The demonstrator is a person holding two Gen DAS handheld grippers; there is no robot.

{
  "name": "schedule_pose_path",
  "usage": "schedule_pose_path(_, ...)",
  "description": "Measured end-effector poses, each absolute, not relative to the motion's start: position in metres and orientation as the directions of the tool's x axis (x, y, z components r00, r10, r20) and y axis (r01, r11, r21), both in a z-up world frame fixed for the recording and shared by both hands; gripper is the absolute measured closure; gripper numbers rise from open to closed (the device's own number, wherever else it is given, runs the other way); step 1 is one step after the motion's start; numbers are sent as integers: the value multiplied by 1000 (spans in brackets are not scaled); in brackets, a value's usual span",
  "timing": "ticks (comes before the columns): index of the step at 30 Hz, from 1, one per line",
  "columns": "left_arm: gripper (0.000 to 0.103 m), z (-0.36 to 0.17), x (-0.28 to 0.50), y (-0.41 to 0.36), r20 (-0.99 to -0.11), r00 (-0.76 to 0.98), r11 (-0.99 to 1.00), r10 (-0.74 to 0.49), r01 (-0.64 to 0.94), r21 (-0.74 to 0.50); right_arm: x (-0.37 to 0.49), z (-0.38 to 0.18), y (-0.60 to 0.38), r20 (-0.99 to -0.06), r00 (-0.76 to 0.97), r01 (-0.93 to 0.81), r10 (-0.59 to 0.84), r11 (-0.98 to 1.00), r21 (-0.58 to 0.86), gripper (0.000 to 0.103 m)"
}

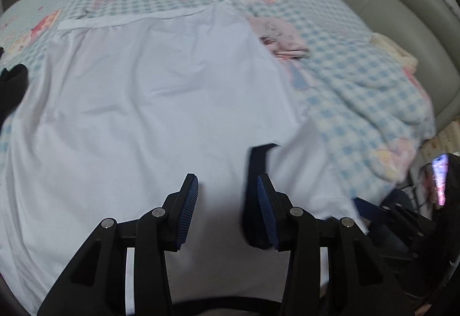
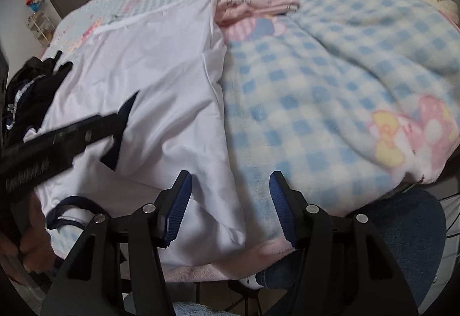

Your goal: Fold clothes

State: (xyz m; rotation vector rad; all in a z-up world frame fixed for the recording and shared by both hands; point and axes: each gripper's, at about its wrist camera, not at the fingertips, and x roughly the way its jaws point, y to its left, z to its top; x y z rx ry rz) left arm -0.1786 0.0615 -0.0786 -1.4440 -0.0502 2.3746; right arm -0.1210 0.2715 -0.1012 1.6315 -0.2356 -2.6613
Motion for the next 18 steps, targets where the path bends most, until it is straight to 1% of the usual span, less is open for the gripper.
schedule_pose_path(1, 59, -80, -181, 58, -854, -414, -939, 313, -269, -214, -120, -101, 273, -886, -456, -70, -85, -989, 131, 46)
schedule_pose_path(3, 59, -79, -181, 48, -824, -417, -921, 383, -245, -304, -119, -99, 276, -883, -461, -82, -85, -987, 138, 46)
schedule_pose_path(4, 59, -79, -181, 46, -812, -420, -913, 404, -243, -329, -121, -97, 278, -878, -470, -99, -91, -983, 154, 46)
schedule_pose_path(6, 59, -80, -182, 52, -810, -432, -914, 398, -265, -308, -129, -96, 276, -862, -494, -93, -110, -980, 178, 45)
schedule_pose_path(10, 59, -84, -188, 31, -822, -433, -928, 370, -206, -309, -143, -107, 266, -877, -469, -47, -101, -989, 139, 45)
schedule_pose_path(11, 62, -85, -189, 26, -826, -432, -932, 363, -191, -309, -145, -113, 268, -890, -445, -46, -96, -990, 130, 45)
schedule_pose_path(12, 63, -86, -191, 20, -829, -432, -935, 356, -175, -310, -144, -114, 272, -893, -438, -49, -100, -990, 135, 45)
schedule_pose_path(14, 61, -84, -192, 10, -825, -440, -934, 356, -154, -321, -137, -111, 285, -887, -446, -63, -120, -984, 165, 45)
schedule_pose_path(16, 58, -76, -187, 6, -789, -454, -910, 414, -191, -367, -133, -106, 292, -875, -460, -66, -147, -978, 199, 43)
schedule_pose_path(18, 57, -83, -185, 20, -807, -427, -912, 408, -236, -336, -131, -100, 295, -862, -474, -59, -180, -970, 235, 43)
